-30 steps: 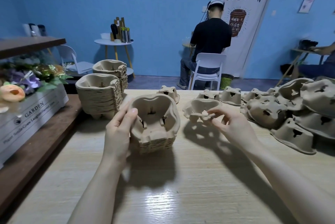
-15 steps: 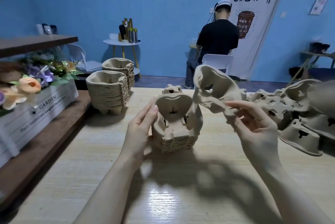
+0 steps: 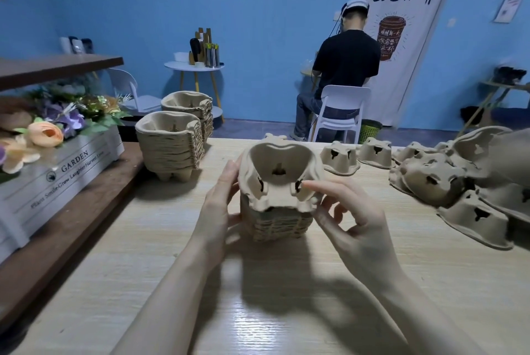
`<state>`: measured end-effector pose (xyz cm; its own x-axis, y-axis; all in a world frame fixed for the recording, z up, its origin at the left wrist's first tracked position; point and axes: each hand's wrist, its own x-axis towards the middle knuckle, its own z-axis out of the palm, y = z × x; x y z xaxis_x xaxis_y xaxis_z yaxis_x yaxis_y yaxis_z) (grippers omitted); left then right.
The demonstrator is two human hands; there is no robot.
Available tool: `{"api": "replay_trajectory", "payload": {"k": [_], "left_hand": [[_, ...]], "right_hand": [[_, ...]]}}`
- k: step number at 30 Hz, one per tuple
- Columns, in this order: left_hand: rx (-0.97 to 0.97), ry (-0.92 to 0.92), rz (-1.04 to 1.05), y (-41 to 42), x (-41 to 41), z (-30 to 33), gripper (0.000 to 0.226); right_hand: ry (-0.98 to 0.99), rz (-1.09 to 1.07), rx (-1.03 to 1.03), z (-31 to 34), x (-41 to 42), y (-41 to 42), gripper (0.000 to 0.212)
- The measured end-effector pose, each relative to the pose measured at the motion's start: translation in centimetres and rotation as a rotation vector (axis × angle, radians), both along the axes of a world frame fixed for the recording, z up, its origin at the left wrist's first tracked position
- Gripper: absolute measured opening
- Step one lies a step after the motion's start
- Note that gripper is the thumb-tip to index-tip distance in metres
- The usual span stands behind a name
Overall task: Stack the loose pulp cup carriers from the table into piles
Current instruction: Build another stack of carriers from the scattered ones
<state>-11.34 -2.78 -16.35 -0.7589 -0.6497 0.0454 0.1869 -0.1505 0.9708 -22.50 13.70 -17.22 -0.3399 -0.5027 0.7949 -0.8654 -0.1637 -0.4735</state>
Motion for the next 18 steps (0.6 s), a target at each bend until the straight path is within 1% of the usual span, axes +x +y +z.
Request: {"api": "replay_trajectory", "payload": {"k": [2, 3, 6, 9, 13, 15, 18], "left_hand": [[-0.014, 0.010, -0.019, 0.1, 0.2, 0.2, 0.049], [-0.020, 0.029, -0.026, 0.2, 0.2, 0.2, 0.049], [-0.052, 0.084, -0.037, 0.3, 0.1, 0.2, 0.042], [-0.056, 0.110, -0.031, 0.1, 0.0, -0.1, 0.035], [-0.103, 0.070, -0.014, -0.2, 0.1, -0.4, 0.052], [-0.120, 0.083, -0.002, -0.2, 0.2, -0.4, 0.055], [-0.127, 0.101, 0.003, -0.2, 0.0, -0.3, 0.051]], "right_hand": [[-0.016, -0.009, -0.004, -0.1, 0.0, 0.0, 0.043], [-0.023, -0.008, -0.010, -0.1, 0.1, 0.1, 0.043], [-0.039, -0.011, -0.018, -0.3, 0.2, 0.2, 0.042], [-0.063, -0.032, 0.028, -0.7, 0.0, 0.6, 0.043], [-0.085, -0.048, 0.090, -1.2, -0.3, 1.2, 0.043], [-0.117, -0.037, 0.124, -1.5, -0.5, 1.2, 0.047], [-0.157, -0.010, 0.172, -2.1, -0.5, 1.0, 0.062]]}}
